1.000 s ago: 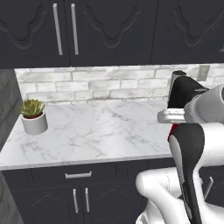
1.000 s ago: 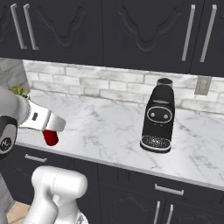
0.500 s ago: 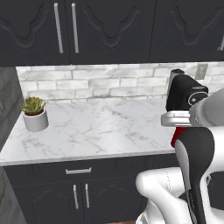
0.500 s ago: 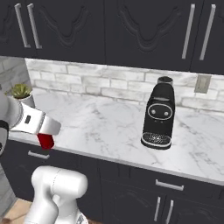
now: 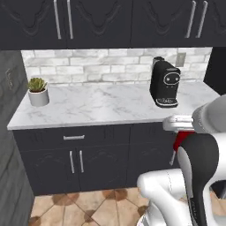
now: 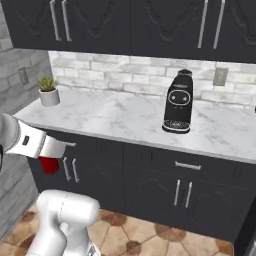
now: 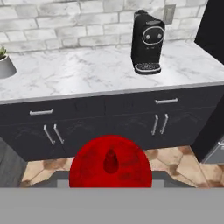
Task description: Place the mayonnaise and ketchup from the counter to the top shelf of the fridge. If the existing items in the fridge are on the top shelf, move them to other shelves.
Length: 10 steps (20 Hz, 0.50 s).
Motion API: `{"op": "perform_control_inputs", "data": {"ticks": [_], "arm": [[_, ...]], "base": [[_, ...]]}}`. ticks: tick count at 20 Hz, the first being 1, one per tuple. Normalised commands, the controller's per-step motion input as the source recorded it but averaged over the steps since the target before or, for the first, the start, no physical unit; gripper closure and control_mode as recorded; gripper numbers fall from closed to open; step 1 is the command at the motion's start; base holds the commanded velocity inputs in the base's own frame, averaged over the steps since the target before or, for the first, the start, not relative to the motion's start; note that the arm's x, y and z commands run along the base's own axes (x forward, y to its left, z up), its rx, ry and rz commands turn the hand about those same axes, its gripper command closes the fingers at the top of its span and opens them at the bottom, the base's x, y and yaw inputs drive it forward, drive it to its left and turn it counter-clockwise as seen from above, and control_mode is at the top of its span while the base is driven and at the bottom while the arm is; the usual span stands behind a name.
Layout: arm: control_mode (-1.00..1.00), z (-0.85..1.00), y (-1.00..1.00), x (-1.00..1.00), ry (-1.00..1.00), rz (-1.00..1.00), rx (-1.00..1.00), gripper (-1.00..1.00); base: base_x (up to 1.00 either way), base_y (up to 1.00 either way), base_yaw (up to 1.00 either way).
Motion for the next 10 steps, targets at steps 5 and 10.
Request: {"op": "perform_control_inputs", "data": {"ticks": [5, 10], "arm": [[1.0, 0.0, 0.0, 0.0, 0.0, 0.0, 0.0, 1.0], [1.0, 0.0, 0.0, 0.0, 0.0, 0.0, 0.0, 1.0]], "base": [[-1.0, -0.98, -0.02], [-0.99, -1.0, -0.11]]}}
